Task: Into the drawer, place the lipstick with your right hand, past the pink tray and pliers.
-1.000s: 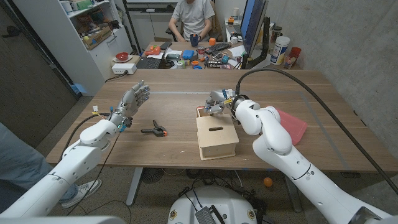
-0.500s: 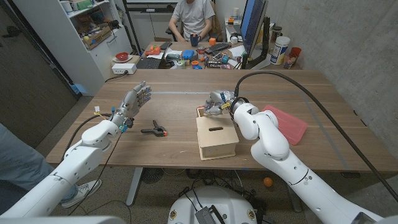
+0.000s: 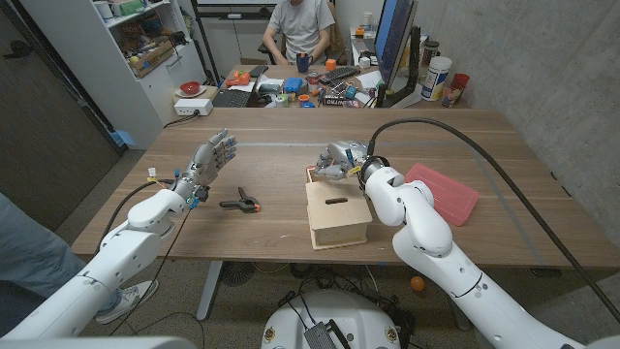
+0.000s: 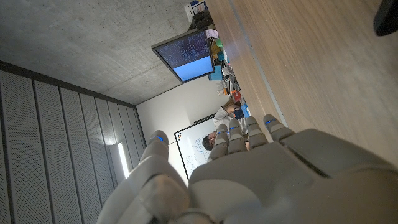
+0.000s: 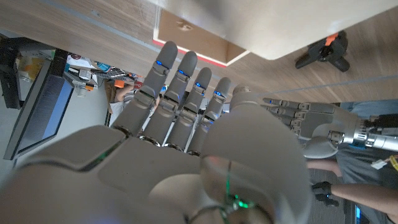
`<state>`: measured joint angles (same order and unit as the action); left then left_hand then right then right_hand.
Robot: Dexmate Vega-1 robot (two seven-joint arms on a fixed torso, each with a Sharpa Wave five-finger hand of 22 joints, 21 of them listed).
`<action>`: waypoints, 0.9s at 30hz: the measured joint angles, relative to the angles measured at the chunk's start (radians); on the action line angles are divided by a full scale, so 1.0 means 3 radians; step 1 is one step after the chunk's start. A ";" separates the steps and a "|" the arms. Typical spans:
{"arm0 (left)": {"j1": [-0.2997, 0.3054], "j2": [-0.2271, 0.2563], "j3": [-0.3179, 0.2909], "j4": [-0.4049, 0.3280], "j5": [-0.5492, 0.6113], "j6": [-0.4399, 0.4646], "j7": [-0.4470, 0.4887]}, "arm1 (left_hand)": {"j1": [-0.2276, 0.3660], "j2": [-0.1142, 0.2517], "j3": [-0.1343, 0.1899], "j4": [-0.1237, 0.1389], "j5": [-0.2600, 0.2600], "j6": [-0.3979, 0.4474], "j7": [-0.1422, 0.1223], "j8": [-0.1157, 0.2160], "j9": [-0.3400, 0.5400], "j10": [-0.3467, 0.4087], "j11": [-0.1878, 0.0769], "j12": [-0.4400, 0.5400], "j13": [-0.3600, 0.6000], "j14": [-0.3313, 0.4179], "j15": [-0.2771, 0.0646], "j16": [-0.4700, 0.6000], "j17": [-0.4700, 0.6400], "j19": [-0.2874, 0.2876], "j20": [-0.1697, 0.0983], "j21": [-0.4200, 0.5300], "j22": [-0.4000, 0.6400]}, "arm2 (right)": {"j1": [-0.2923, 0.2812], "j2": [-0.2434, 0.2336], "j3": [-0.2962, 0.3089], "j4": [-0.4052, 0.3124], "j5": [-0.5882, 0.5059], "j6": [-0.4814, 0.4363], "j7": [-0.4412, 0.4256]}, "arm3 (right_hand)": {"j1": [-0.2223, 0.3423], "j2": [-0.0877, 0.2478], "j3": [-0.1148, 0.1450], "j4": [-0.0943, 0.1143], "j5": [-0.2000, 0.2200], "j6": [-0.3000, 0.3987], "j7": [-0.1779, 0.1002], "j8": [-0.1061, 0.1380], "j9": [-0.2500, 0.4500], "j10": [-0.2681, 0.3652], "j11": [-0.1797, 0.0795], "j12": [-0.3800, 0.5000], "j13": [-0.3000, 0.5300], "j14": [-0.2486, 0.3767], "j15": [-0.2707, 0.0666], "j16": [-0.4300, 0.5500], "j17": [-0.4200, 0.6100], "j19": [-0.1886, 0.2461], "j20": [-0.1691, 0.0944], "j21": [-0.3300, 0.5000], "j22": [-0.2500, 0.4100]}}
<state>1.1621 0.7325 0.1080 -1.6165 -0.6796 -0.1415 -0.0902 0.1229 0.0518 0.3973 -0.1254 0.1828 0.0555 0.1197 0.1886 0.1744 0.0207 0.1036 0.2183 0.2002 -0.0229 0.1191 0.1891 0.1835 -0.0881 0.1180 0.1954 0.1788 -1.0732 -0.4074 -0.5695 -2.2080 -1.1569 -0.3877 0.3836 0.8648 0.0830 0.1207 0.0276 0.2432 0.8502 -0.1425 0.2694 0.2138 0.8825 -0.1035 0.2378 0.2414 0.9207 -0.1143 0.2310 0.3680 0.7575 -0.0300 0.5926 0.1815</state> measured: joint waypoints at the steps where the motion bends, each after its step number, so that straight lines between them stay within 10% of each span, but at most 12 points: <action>1: 0.0002 0.0002 0.0000 -0.0003 0.0001 -0.0002 -0.0001 | 0.0000 0.0000 0.0000 0.0000 0.0000 0.0001 -0.0001 0.0000 0.0000 0.0000 0.0000 0.0000 0.0000 0.0000 0.0000 0.0000 0.0000 0.0000 0.0000 0.0000 0.0000 | -0.0032 0.0006 0.0029 -0.0016 0.0057 0.0014 -0.0102 | -0.0015 0.0026 -0.0002 0.0006 -0.0004 -0.0039 0.0037 -0.0028 0.0000 -0.0044 0.0016 -0.0020 0.0000 -0.0051 0.0001 -0.0015 0.0008 -0.0036 0.0010 -0.0019 0.0000; 10: 0.0021 0.0009 -0.0005 -0.0051 0.0038 -0.0126 -0.0029 | 0.0015 0.0015 0.0000 0.0000 0.0000 0.0043 -0.0006 0.0000 0.0000 0.0037 -0.0012 0.0000 0.0000 0.0011 0.0011 0.0000 0.0000 0.0013 0.0013 0.0000 0.0000 | -0.0372 0.0095 0.0494 -0.0096 0.1101 0.0397 -0.0974 | -0.0240 0.0259 0.0040 0.0139 -0.0184 -0.0662 0.0231 -0.0267 0.0000 -0.0540 0.0322 -0.0149 -0.0010 -0.0570 0.0100 -0.0129 -0.0017 -0.0262 0.0000 -0.0170 -0.0016; 27: 0.0069 0.0091 -0.0025 -0.0185 0.0177 -0.0328 0.0002 | 0.0074 0.0100 0.0046 -0.0019 0.0000 0.0096 -0.0024 0.0013 0.0000 0.0066 -0.0030 0.0000 0.0000 0.0045 0.0008 0.0000 0.0000 0.0043 0.0018 0.0016 0.0000 | -0.0299 0.0104 0.0810 0.0621 0.3861 0.1623 -0.1464 | -0.0669 0.0211 -0.0052 0.0296 -0.0222 -0.1165 0.0304 -0.0274 0.0009 -0.0899 0.0514 -0.0174 -0.0015 -0.1088 0.0283 -0.0142 -0.0067 -0.0585 0.0082 -0.0417 -0.0032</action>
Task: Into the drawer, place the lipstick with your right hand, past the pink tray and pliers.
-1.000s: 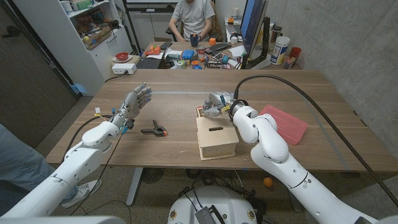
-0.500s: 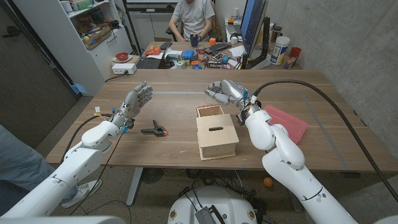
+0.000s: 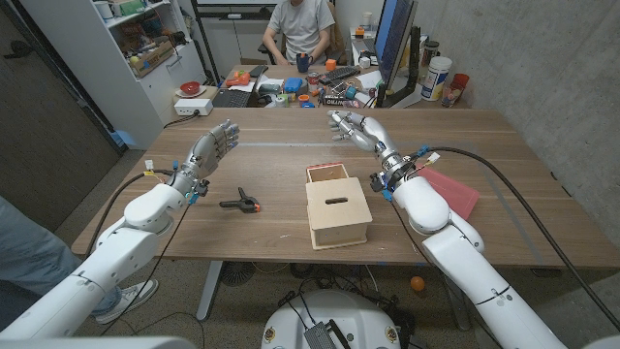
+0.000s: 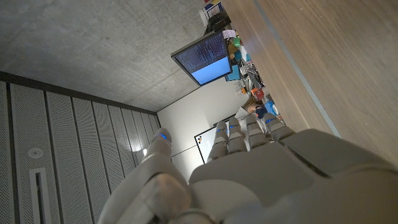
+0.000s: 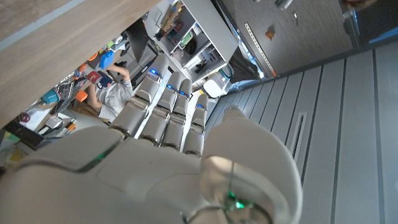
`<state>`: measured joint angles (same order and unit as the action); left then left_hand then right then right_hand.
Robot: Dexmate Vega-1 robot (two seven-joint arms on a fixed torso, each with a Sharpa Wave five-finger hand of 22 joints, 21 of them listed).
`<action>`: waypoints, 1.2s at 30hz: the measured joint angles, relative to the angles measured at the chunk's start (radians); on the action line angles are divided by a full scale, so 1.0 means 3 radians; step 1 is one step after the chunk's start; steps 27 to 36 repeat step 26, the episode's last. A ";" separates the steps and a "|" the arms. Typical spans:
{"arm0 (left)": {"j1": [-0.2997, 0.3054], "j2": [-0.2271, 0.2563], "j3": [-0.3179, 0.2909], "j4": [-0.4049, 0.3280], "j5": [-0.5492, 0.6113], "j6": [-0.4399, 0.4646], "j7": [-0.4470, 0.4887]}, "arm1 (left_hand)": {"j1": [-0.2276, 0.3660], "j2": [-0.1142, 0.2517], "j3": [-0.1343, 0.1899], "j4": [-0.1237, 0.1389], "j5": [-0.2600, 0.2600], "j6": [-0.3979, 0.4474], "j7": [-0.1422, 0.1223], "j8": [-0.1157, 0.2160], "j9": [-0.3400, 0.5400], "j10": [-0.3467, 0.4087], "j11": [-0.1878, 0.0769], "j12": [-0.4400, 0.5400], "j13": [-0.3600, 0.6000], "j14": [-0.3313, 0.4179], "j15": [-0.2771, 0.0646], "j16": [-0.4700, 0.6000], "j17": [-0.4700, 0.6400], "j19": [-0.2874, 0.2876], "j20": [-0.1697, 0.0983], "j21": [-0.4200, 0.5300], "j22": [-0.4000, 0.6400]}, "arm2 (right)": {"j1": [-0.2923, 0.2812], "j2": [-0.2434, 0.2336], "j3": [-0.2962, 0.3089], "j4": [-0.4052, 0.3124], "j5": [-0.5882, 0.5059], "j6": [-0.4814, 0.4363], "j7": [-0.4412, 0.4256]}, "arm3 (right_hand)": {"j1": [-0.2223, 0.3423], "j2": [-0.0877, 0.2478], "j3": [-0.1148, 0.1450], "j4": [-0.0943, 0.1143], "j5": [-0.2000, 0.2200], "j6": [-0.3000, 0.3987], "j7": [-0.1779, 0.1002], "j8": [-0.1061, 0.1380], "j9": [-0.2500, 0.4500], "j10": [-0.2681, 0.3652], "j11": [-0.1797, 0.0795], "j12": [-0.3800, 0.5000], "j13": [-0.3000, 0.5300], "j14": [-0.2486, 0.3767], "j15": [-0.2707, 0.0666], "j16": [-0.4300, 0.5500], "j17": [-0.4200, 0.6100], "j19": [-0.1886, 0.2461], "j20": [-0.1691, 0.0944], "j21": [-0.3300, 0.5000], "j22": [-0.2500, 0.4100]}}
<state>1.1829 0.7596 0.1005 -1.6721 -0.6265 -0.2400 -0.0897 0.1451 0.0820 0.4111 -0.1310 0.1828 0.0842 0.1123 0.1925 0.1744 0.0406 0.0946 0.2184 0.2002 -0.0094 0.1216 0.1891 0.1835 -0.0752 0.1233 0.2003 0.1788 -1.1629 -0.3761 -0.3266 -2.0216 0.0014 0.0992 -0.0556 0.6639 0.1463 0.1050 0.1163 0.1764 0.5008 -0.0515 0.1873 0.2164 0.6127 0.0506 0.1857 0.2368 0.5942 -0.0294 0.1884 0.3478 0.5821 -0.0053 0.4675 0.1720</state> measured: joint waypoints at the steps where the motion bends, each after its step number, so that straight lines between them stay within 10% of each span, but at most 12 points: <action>1: 0.0001 0.0000 0.0002 0.0000 0.0001 -0.0004 0.0000 | 0.0001 0.0001 0.0000 0.0000 0.0000 0.0000 0.0000 0.0000 0.0000 0.0000 0.0000 0.0000 0.0000 0.0000 0.0000 0.0000 -0.0003 0.0000 0.0000 0.0000 0.0000 | 0.0022 -0.0003 -0.0011 0.0057 0.0154 0.0089 -0.0001 | -0.0026 -0.0010 -0.0005 0.0005 0.0000 -0.0039 -0.0002 0.0000 0.0000 -0.0052 0.0014 0.0000 -0.0003 -0.0067 0.0018 -0.0004 -0.0004 -0.0045 0.0005 -0.0033 0.0000; 12: 0.0034 0.0023 0.0029 0.0000 0.0039 -0.0144 -0.0034 | 0.0001 0.0001 0.0014 -0.0014 0.0000 0.0000 0.0000 0.0000 0.0000 0.0000 0.0000 0.0000 0.0000 0.0000 0.0000 0.0000 -0.0007 0.0000 0.0000 0.0000 0.0000 | 0.0186 -0.0121 -0.0155 0.0369 0.0952 0.0533 0.0024 | -0.0265 -0.0066 -0.0052 0.0014 0.0029 -0.0534 0.0154 -0.0021 -0.0040 -0.0723 0.0130 -0.0019 -0.0062 -0.0840 0.0218 -0.0026 -0.0106 -0.0611 0.0185 -0.0449 0.0000; 36: 0.0121 0.0066 0.0031 -0.0059 0.0055 -0.0270 -0.0036 | 0.0018 0.0018 0.0018 -0.0018 0.0000 0.0000 0.0000 0.0000 0.0000 0.0000 0.0000 0.0000 0.0000 0.0000 0.0000 0.0000 -0.0007 -0.0001 0.0000 0.0000 0.0000 | 0.0238 -0.0229 -0.0307 0.0470 0.1299 0.0705 -0.0055 | -0.0282 -0.0083 -0.0066 0.0000 0.0029 -0.0563 0.0172 -0.0021 -0.0040 -0.0740 0.0147 -0.0019 -0.0062 -0.0874 0.0216 -0.0026 -0.0124 -0.0623 0.0197 -0.0475 0.0001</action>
